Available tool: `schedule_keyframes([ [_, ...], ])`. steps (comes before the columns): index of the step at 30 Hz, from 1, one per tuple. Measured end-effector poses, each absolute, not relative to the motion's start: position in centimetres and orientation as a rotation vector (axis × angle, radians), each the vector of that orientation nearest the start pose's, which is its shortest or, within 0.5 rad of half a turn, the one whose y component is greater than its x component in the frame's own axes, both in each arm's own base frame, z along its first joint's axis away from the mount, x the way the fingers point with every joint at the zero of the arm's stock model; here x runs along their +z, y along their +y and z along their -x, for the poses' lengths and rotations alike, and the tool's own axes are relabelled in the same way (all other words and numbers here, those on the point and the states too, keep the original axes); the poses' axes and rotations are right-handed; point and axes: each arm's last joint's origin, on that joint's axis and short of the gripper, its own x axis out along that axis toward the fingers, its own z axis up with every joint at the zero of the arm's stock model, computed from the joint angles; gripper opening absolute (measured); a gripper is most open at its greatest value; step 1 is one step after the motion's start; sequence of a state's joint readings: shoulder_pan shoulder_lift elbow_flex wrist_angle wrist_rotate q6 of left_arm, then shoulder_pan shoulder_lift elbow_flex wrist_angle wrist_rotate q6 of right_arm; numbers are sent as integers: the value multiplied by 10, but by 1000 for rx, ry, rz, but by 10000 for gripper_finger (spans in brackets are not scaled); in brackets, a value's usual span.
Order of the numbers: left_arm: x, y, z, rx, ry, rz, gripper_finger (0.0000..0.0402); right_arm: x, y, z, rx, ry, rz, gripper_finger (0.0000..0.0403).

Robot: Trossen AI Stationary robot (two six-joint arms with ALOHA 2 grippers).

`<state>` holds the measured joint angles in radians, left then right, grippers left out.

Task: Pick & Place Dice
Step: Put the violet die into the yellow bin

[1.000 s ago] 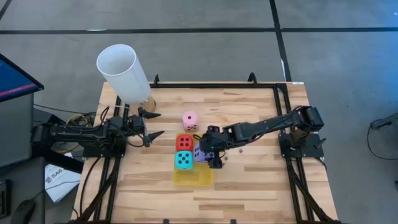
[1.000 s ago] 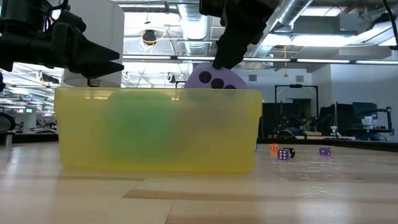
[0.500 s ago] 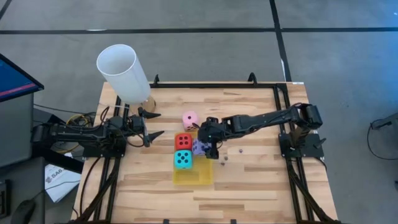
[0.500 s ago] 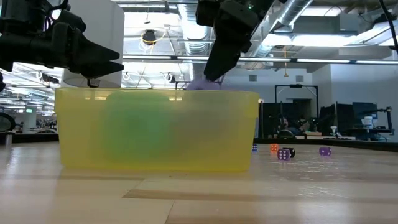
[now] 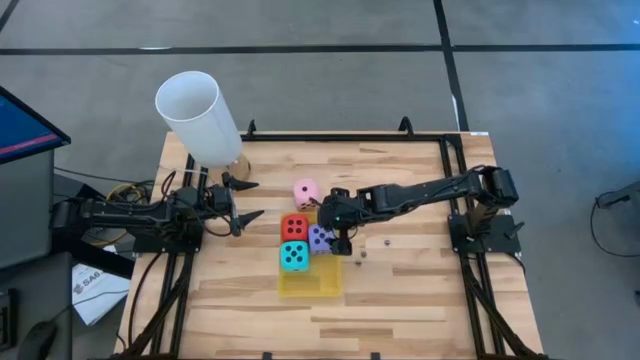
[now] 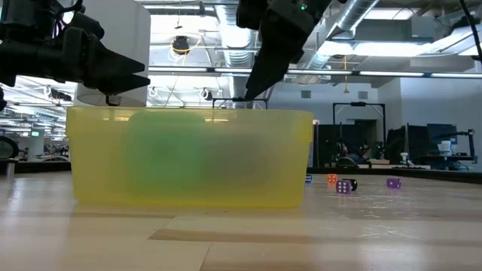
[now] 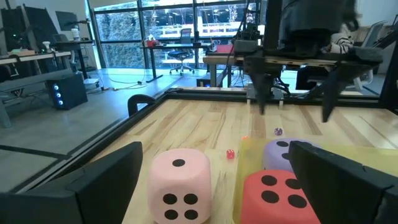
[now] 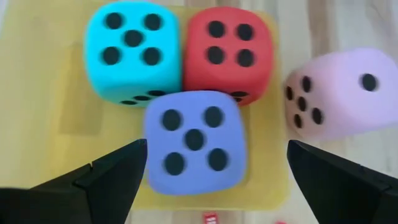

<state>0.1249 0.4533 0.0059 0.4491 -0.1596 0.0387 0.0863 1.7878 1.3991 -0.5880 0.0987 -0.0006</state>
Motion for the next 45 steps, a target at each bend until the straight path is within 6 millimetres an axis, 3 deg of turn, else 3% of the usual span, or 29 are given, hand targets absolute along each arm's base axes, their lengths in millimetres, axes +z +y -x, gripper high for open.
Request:
schedule_keyframes([
  [5, 167, 20, -124, 285, 4, -38, 392, 244, 37, -378, 19, 974, 123, 360],
  [28, 167, 20, -124, 285, 1, -18, 392, 240, 34, -373, 27, 1042, 163, 76],
  [39, 167, 20, -124, 284, 1, -18, 392, 240, 18, -374, -4, 1046, 154, 9],
  [45, 167, 20, -124, 284, 1, -18, 392, 244, 3, -373, 3, 1045, 210, 5],
])
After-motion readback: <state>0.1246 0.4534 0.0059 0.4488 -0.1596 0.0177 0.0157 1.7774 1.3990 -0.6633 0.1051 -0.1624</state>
